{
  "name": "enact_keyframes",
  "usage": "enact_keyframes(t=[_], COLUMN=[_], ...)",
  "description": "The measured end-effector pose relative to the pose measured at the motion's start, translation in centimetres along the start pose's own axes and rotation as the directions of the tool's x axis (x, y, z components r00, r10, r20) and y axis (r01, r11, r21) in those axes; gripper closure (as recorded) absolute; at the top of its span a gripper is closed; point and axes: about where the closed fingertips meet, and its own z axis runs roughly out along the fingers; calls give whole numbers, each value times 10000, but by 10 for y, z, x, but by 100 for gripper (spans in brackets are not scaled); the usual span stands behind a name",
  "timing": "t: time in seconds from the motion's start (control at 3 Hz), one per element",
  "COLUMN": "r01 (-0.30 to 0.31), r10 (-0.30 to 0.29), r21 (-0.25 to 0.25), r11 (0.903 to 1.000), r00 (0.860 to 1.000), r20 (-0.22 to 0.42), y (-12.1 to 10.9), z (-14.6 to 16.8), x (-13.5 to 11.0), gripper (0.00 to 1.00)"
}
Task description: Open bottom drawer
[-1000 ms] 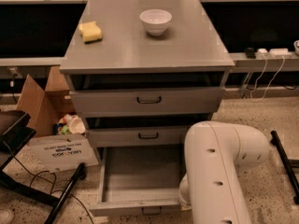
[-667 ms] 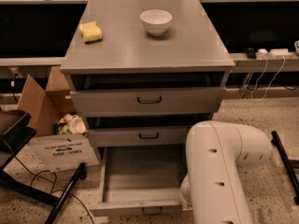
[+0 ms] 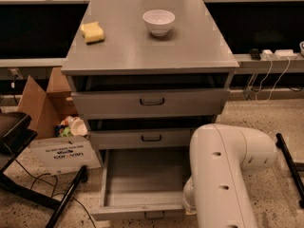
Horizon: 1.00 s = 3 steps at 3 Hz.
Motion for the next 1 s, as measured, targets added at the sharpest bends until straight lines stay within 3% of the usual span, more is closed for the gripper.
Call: enact_keyframes(t=[1.0], r01=[-792], r10=[790], r21=[-147], r11=[9967], r00=[9968], r20=[-130], y=[13], z=[-3], x=[15], gripper=[100])
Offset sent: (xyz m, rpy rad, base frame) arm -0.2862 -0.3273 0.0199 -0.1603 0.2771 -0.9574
